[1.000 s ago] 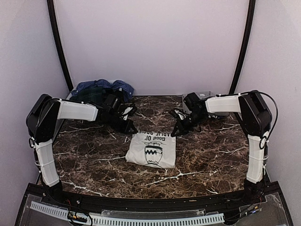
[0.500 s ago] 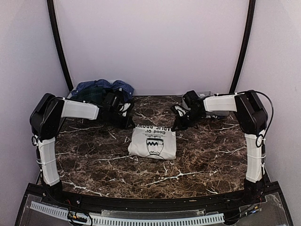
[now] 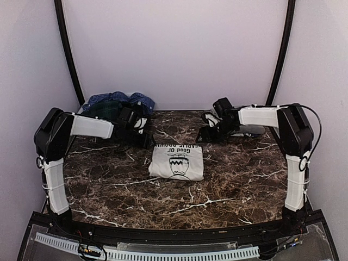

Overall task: Fold and stack the mixed laundry pile
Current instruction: Adjust the square-folded T-shirt at the center of the board.

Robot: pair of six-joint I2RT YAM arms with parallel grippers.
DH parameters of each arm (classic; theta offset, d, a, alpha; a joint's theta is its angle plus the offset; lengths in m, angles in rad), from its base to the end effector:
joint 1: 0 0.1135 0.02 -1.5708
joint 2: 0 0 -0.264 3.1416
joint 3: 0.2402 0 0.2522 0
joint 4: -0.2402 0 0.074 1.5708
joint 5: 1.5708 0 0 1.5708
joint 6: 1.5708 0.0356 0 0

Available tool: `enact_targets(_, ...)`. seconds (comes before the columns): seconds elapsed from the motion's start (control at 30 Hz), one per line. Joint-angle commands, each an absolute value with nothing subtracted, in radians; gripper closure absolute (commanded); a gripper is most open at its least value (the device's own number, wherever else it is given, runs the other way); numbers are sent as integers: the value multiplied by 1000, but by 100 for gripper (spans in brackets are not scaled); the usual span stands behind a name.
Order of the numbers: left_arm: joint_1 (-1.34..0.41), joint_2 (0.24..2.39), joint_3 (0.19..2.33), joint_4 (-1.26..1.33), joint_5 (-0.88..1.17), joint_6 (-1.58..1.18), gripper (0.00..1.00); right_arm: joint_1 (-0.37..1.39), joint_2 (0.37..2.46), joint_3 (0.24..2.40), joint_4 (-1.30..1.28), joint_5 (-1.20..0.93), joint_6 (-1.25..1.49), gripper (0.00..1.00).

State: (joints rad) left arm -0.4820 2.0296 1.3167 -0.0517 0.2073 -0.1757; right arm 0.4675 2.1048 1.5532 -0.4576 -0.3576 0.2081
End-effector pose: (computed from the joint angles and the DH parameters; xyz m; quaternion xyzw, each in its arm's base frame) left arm 0.3865 -0.2105 0.1600 0.1797 0.8980 -0.2161 0.3385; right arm 0.3975 0.2146 0.1726 -0.1712 0.9312 0.2516 0.2007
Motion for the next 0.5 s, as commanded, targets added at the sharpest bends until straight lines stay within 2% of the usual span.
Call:
enact_targets(0.0, -477, 1728, 1228, -20, 116, -175, 6, 460, 1860, 1559, -471, -294, 221, 16)
enact_targets(0.07, -477, 1617, 1184, -5, 103, -166, 2, 458, 1778, 1542, -454, -289, 230, 2)
enact_targets(0.2, -476, 1480, 1149, -9, 27, -286, 1, 416, 1676, 1509, -403, -343, 354, 1)
enact_targets(0.27, -474, 1452, 1166, -52, 54, -289, 1, 378, 1653, 1495, -386, -472, 393, 1)
enact_targets(0.37, -477, 1458, 1220, -111, 322, -321, 1, 371, 1592, 1312, -129, -769, 564, 1)
enact_targets(0.4, -478, 1479, 1226, -123, 449, -354, 1, 398, 1573, 1258, -26, -800, 627, 2)
enact_targets(0.47, -502, 1506, 1205, -108, 583, -426, 1, 482, 1571, 1203, -5, -790, 682, 1)
